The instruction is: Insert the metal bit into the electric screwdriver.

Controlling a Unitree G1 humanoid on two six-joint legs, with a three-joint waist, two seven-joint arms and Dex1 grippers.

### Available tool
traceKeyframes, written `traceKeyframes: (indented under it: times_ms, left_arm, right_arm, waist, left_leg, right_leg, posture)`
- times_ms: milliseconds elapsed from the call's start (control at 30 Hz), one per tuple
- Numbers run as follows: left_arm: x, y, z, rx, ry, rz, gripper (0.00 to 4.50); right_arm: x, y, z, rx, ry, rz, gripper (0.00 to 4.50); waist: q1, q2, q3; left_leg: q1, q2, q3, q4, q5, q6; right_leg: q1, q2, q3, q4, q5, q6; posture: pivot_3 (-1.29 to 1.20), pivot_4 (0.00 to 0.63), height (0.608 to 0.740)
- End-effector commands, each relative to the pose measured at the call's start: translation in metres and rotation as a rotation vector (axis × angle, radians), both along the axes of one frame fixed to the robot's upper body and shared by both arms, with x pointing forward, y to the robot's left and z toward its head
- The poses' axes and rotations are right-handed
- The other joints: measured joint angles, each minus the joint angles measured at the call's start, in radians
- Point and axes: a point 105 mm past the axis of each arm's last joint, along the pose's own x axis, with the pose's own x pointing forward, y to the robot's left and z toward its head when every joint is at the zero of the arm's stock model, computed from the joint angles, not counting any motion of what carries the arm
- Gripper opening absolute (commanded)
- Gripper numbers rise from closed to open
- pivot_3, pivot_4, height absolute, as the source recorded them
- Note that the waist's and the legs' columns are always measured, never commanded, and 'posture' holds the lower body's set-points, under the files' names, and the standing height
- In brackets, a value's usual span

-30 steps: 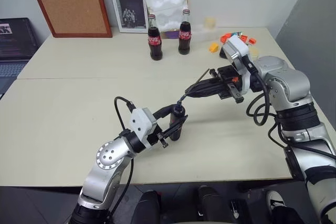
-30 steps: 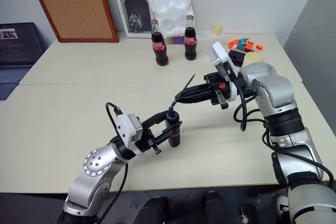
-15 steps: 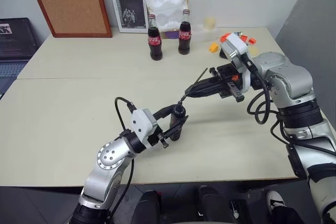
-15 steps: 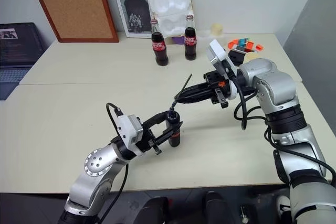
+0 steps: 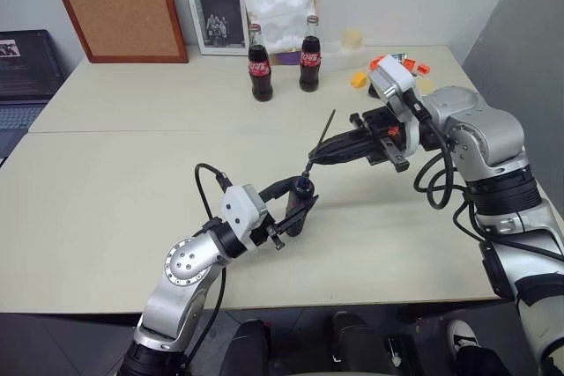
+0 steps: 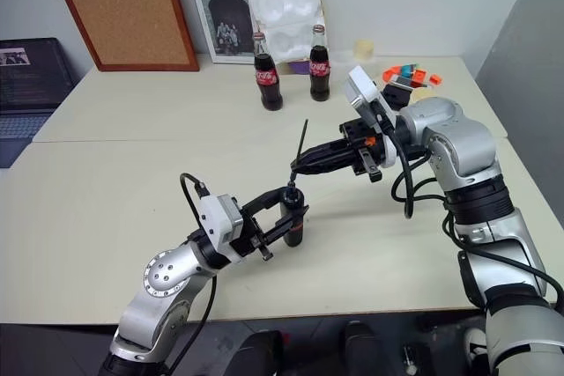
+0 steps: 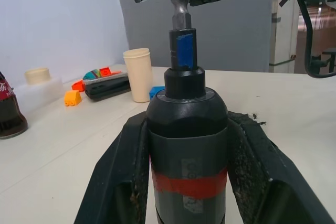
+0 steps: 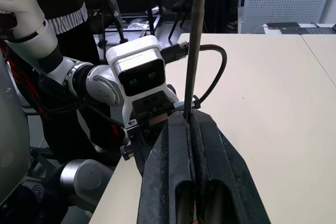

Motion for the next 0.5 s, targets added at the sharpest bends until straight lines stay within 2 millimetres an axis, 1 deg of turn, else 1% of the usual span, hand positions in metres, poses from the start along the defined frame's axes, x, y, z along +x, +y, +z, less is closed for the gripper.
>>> traceKeyframes:
  times_ms: [33, 500]
  left_arm:
    - [0.002, 0.0023, -0.0029, 0.03, -0.005, 0.016, 1.67]
    - [0.0012, 0.0031, -0.0019, 0.032, -0.004, 0.01, 1.67]
  right_arm:
    - [-0.0075, 0.004, -0.0061, -0.04, -0.013, 0.054, 0.02]
    - [-0.0053, 0.0028, -0.0099, -0.035, -0.021, 0.048, 0.02]
  waist:
    - [0.0, 0.0, 0.0]
    - [0.0, 0.0, 0.0]
  left_leg:
    - [0.0, 0.0, 0.0, 0.0, 0.0, 0.0]
    - [0.0, 0.0, 0.0, 0.0, 0.0, 0.0]
  right_leg:
    - [0.0, 0.0, 0.0, 0.0, 0.0, 0.0]
    - [0.0, 0.0, 0.0, 0.0, 0.0, 0.0]
  posture:
    - [0.0, 0.15, 0.74]
    - [0.0, 0.15, 0.74]
